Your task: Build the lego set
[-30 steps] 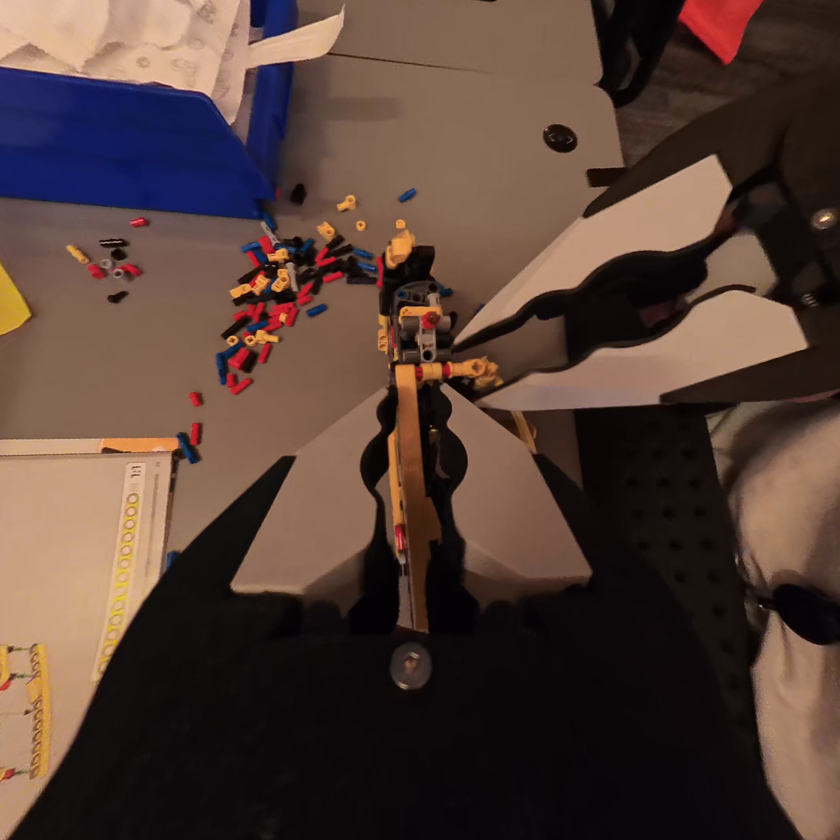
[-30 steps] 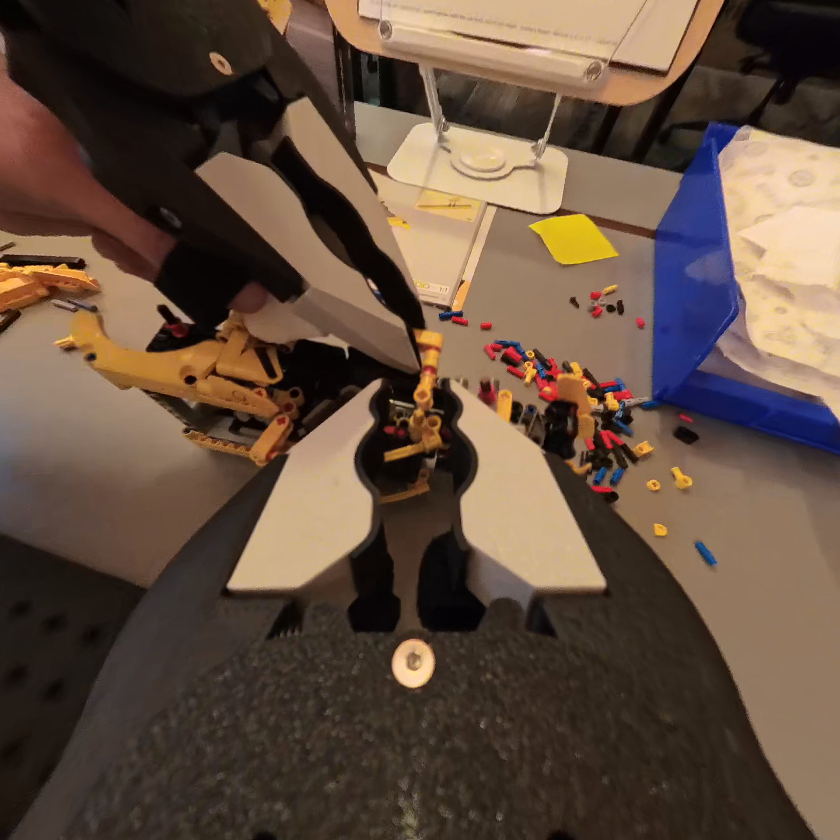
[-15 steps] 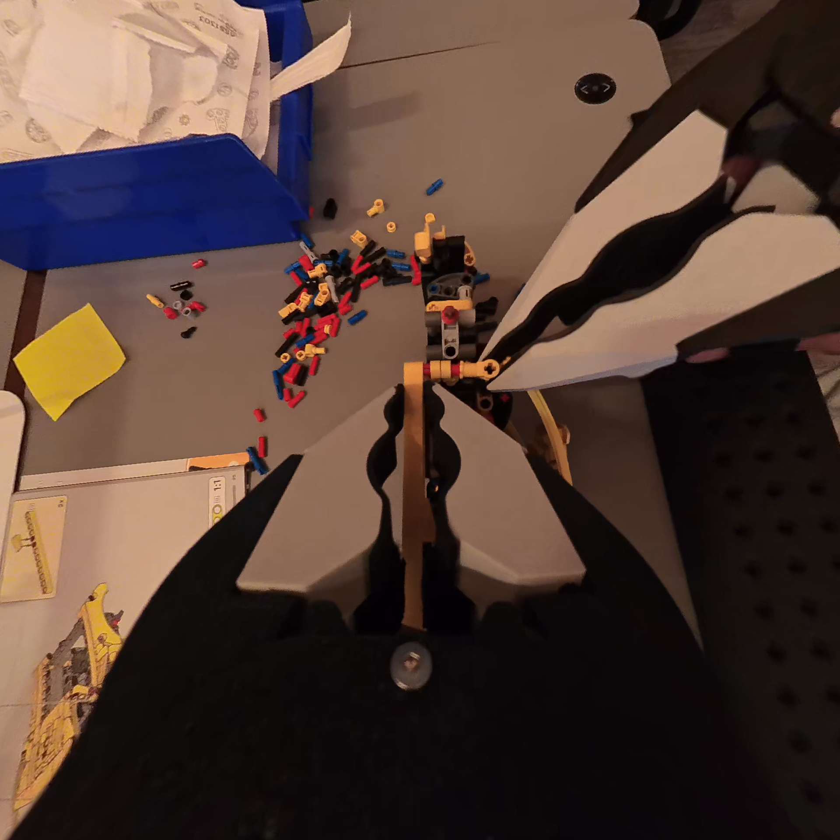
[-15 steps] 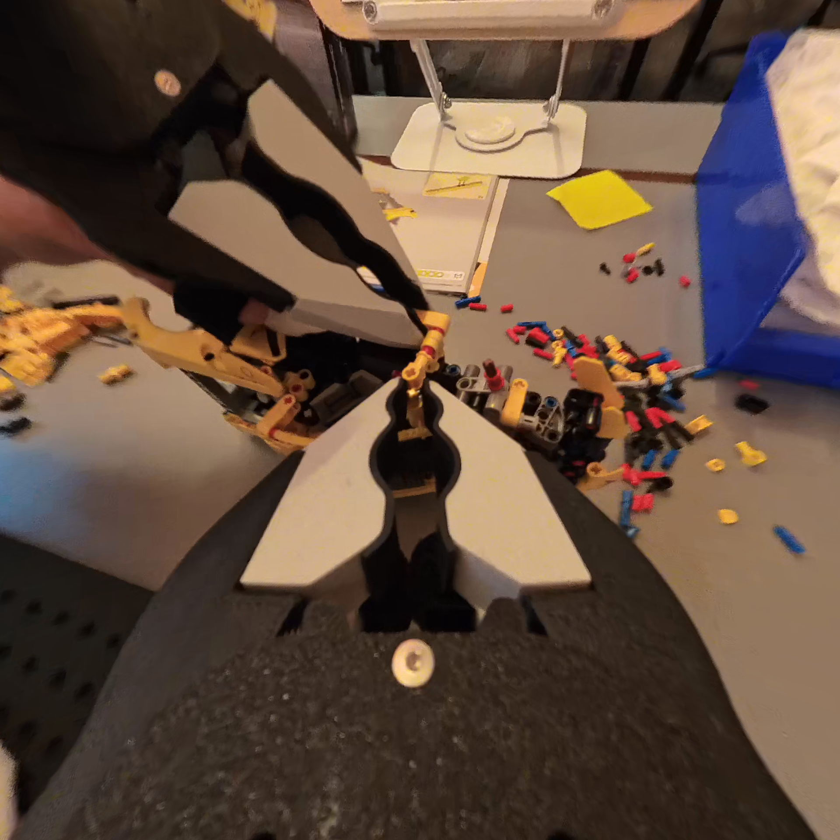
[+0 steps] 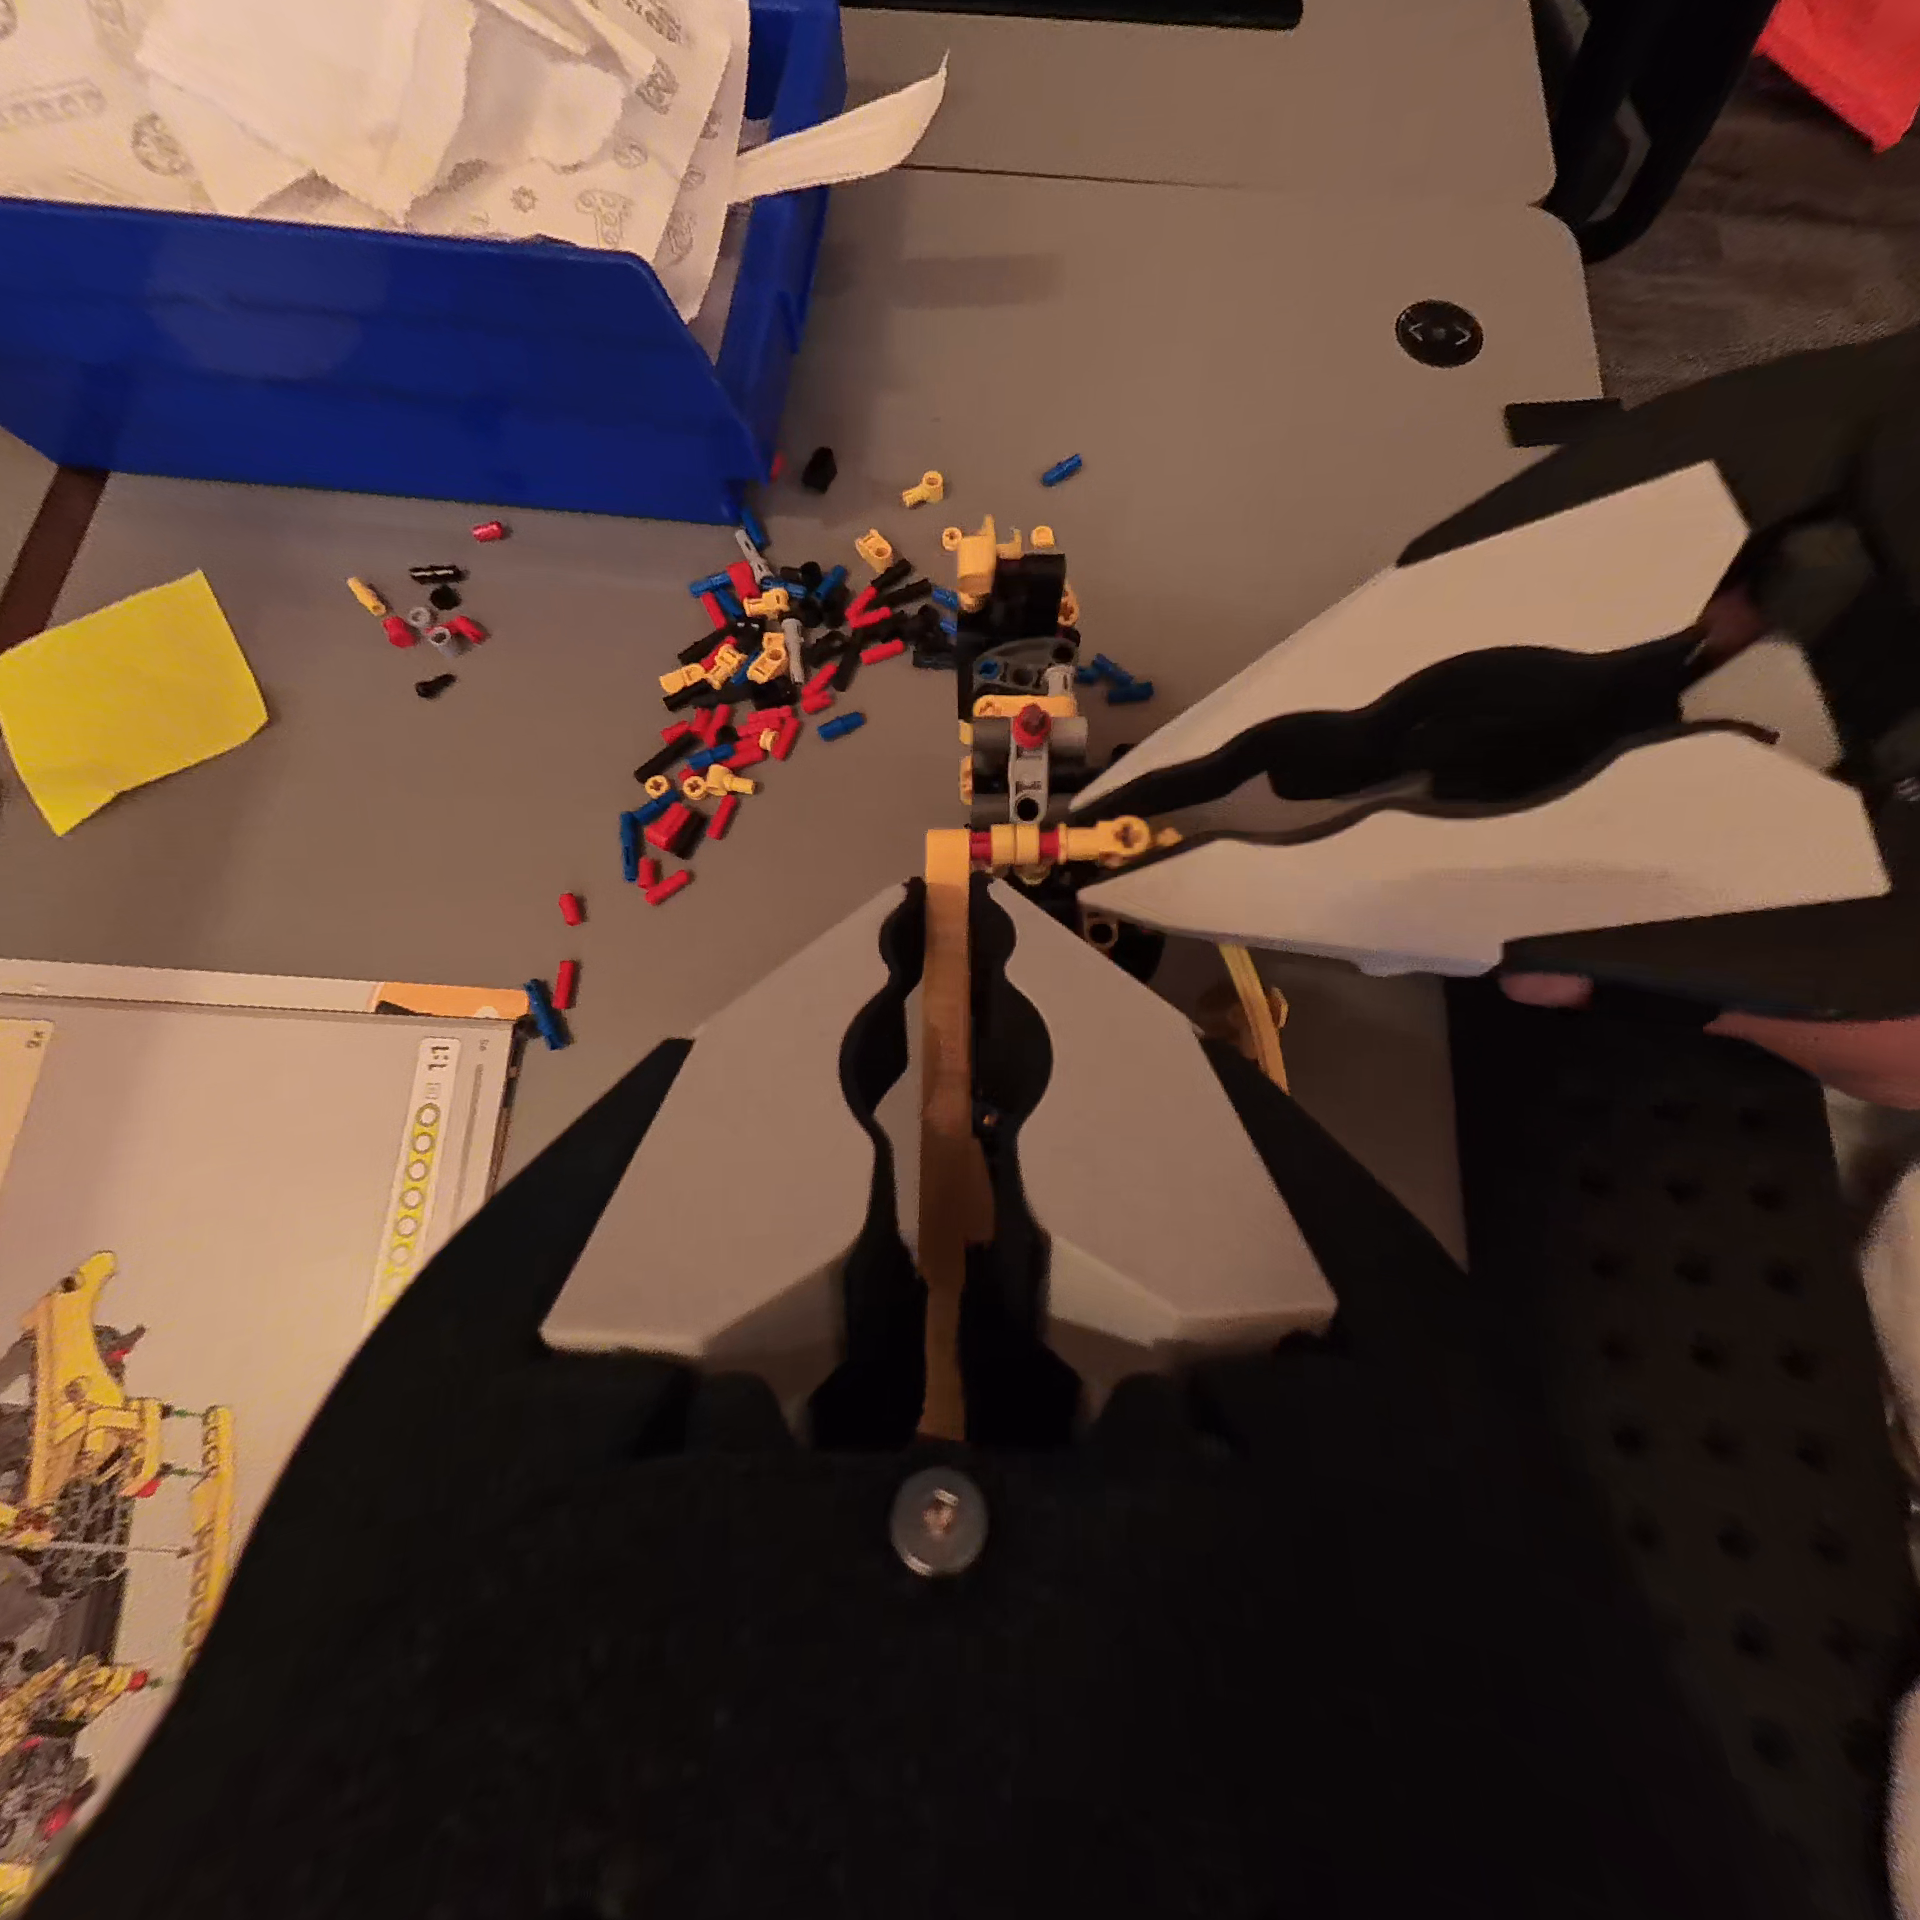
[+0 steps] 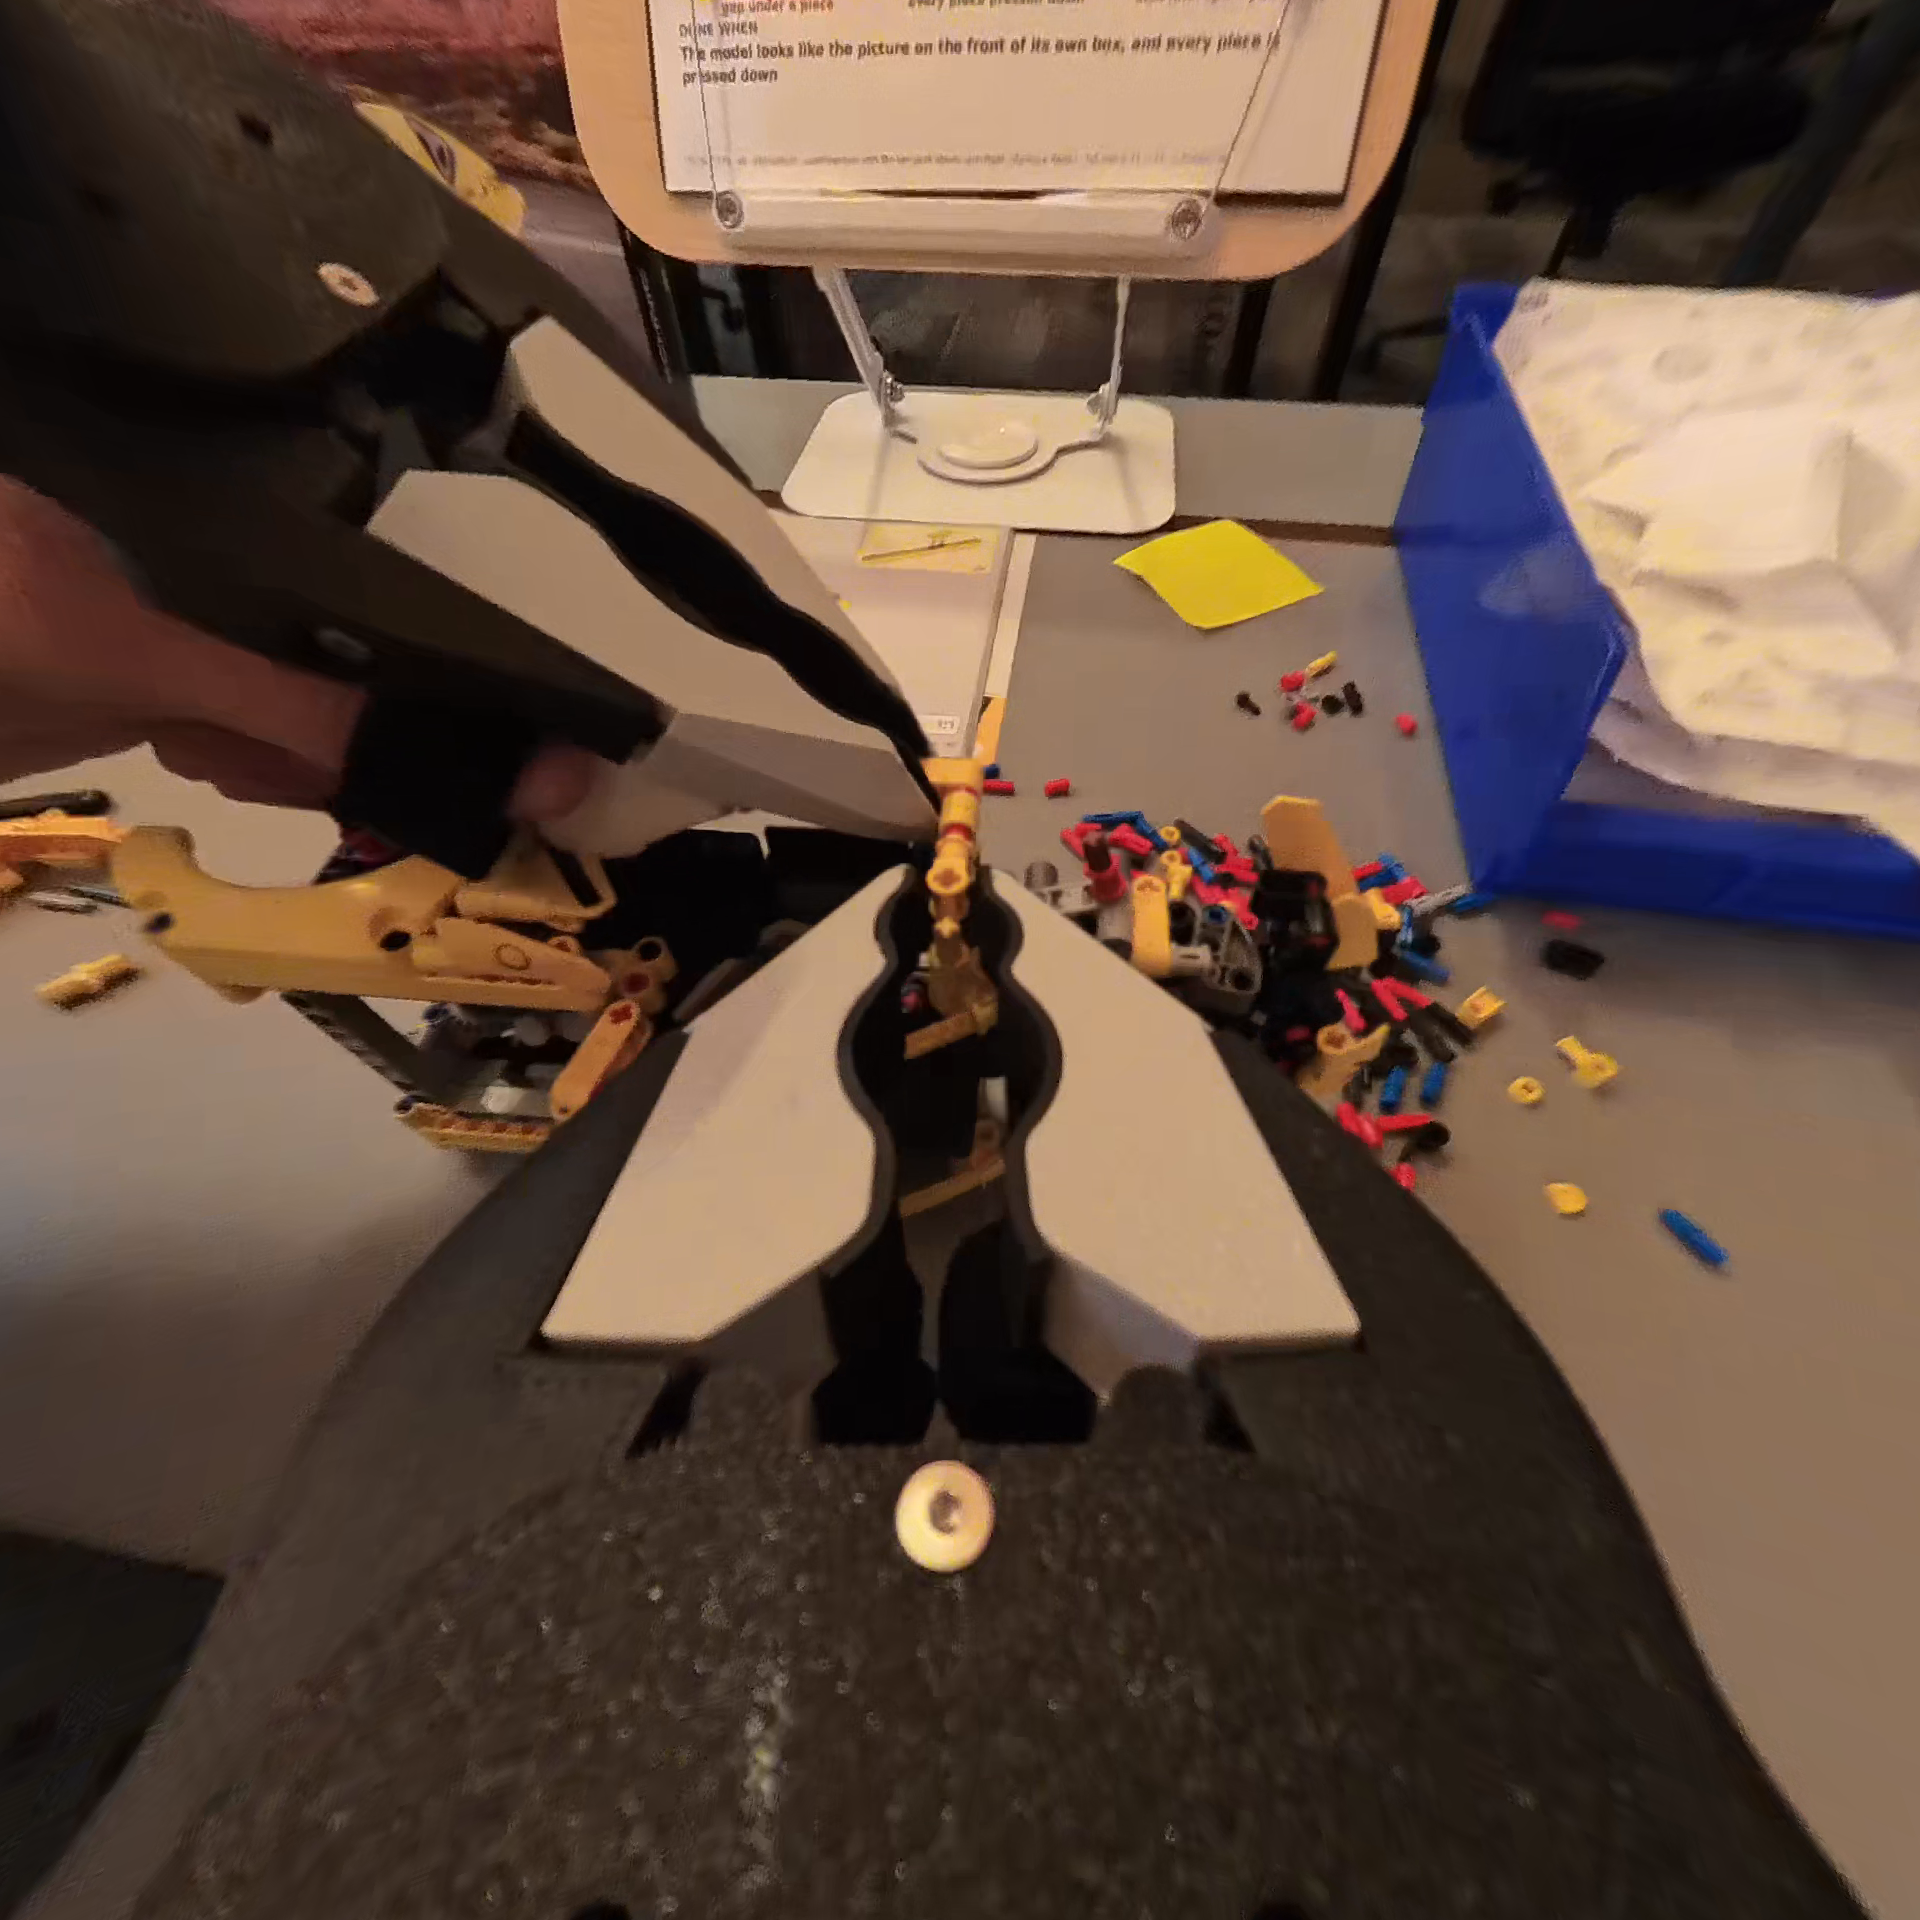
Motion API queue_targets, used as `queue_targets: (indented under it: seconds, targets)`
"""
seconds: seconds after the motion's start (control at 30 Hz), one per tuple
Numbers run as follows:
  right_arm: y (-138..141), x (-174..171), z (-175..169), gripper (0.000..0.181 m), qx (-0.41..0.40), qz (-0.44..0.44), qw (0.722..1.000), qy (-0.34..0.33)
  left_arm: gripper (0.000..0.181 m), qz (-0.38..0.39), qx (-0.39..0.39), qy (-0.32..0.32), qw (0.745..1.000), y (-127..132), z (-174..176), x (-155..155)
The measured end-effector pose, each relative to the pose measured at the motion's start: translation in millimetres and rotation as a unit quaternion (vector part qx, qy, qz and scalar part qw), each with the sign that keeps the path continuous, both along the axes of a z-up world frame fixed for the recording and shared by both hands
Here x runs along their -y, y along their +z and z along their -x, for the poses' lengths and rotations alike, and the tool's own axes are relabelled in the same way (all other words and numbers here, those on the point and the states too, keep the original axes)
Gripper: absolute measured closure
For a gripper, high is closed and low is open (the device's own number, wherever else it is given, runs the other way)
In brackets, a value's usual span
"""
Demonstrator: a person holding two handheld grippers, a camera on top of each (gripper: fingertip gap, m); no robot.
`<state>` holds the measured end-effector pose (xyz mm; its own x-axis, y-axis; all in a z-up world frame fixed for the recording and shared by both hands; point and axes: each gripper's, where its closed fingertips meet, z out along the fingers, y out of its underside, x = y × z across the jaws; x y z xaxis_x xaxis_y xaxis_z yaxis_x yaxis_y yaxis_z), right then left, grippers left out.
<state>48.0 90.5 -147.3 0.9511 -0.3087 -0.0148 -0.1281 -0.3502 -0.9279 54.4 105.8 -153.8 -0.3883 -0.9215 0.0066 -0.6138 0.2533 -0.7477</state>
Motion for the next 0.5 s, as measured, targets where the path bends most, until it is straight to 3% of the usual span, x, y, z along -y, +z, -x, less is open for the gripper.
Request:
queue_targets:
  seconds: [0.23, 0.37, 0.5]
  targets:
    - [-1.4, -4.4, -3.2, 0.176, 0.007, -0.006, 1.0, -0.003, 0.174, -0.003, 0.0, -0.007, 1.0, -0.5, 0.7, 2.2]
    - [-1.4, -2.7, -2.3, 0.177, -0.04, -0.006, 0.999, -0.002, 0.174, -0.059, 0.021, -0.034, 0.997, -0.8, 0.3, 3.6]
    - [-1.6, -3.3, -4.5, 0.177, -0.046, -0.012, 0.998, -0.039, 0.175, -0.045, 0.013, -0.023, 0.999, -1.2, -2.3, 3.8]
